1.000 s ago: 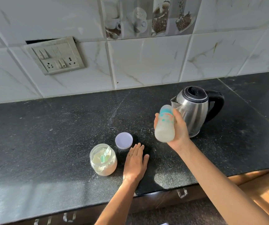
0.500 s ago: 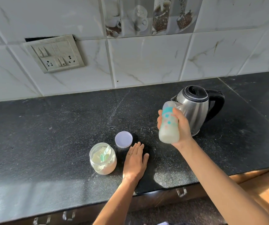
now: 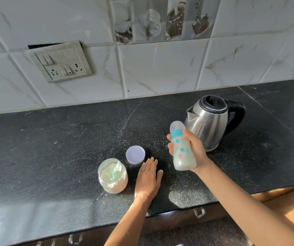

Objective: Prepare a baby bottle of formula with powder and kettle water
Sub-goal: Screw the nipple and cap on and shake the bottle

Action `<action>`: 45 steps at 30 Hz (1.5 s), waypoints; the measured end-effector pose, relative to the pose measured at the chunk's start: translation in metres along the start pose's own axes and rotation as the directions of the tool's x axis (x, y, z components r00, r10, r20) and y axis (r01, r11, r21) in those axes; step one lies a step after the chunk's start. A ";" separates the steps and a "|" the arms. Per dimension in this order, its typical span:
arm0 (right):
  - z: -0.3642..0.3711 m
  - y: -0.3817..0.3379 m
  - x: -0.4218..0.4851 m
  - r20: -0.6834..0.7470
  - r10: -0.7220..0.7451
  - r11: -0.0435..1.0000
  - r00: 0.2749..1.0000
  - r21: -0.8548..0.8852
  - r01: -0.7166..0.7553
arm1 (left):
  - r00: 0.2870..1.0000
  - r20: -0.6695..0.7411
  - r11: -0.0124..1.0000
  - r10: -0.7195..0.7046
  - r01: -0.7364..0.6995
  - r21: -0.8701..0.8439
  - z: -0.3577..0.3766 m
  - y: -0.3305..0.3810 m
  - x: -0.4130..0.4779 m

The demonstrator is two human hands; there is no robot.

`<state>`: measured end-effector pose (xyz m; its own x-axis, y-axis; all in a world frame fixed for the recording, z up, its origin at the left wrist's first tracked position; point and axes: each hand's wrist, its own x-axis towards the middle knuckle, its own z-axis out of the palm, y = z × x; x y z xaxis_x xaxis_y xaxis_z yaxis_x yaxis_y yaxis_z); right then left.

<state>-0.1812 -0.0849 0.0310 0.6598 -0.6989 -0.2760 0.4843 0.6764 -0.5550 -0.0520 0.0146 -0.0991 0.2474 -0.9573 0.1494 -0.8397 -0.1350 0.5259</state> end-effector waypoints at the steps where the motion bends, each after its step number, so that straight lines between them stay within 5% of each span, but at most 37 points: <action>1: -0.001 0.000 -0.001 -0.004 -0.002 1.000 1.000 -0.009 0.002 | 1.000 -0.003 1.000 -0.003 0.003 -0.006 0.000 0.000 0.001; 5: -0.002 -0.007 0.000 -0.063 -0.059 0.989 0.996 0.135 0.067 | 1.000 0.010 1.000 -0.008 0.008 -0.006 0.001 -0.001 0.001; 10: 0.008 -0.013 -0.003 -0.023 -0.165 0.953 0.986 -0.262 0.153 | 1.000 0.009 1.000 -0.012 0.012 0.011 0.002 -0.001 0.002; 13: 0.010 -0.015 -0.001 -0.055 -0.272 0.907 0.961 -0.350 0.236 | 1.000 0.007 1.000 -0.014 0.014 0.000 0.001 0.000 0.001; 16: 0.010 -0.017 0.002 -0.030 -0.263 0.929 0.964 -0.277 0.245 | 1.000 0.001 1.000 -0.011 0.011 -0.005 0.000 0.000 0.001; 20: 0.011 -0.012 -0.005 0.096 -0.053 0.977 0.994 -0.200 0.071 | 1.000 0.001 1.000 -0.013 0.013 -0.005 0.000 0.001 0.001; 25: 0.012 -0.006 0.004 -0.095 -0.045 0.971 0.994 0.232 0.066 | 1.000 -0.001 1.000 -0.012 0.012 -0.004 -0.001 0.002 0.001; 30: 0.009 -0.004 -0.003 0.110 -0.042 0.998 0.993 0.053 0.036 | 1.000 0.005 1.000 -0.014 0.014 -0.004 -0.001 0.001 0.001; 34: 0.012 -0.013 0.005 -0.098 -0.104 0.932 0.990 0.338 0.131 | 1.000 0.002 1.000 -0.008 0.008 -0.004 0.000 0.000 0.001; 39: 0.015 -0.013 -0.006 0.115 -0.026 0.998 0.993 -0.053 0.032 | 1.000 0.007 1.000 -0.001 0.001 0.005 0.000 0.001 0.000; 43: 0.019 -0.017 0.002 -0.143 -0.090 0.965 0.986 0.232 0.122 | 1.000 0.012 1.000 -0.010 0.010 0.014 0.000 0.001 0.001; 45: 0.016 -0.015 0.001 -0.037 -0.042 0.977 0.998 0.206 0.049 | 1.000 0.015 1.000 -0.010 0.010 0.011 -0.001 0.001 0.000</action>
<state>-0.1789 -0.0924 0.0518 0.6174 -0.7347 -0.2811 0.6239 0.6750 -0.3939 -0.0526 0.0147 -0.0977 0.2486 -0.9597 0.1310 -0.8422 -0.1474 0.5186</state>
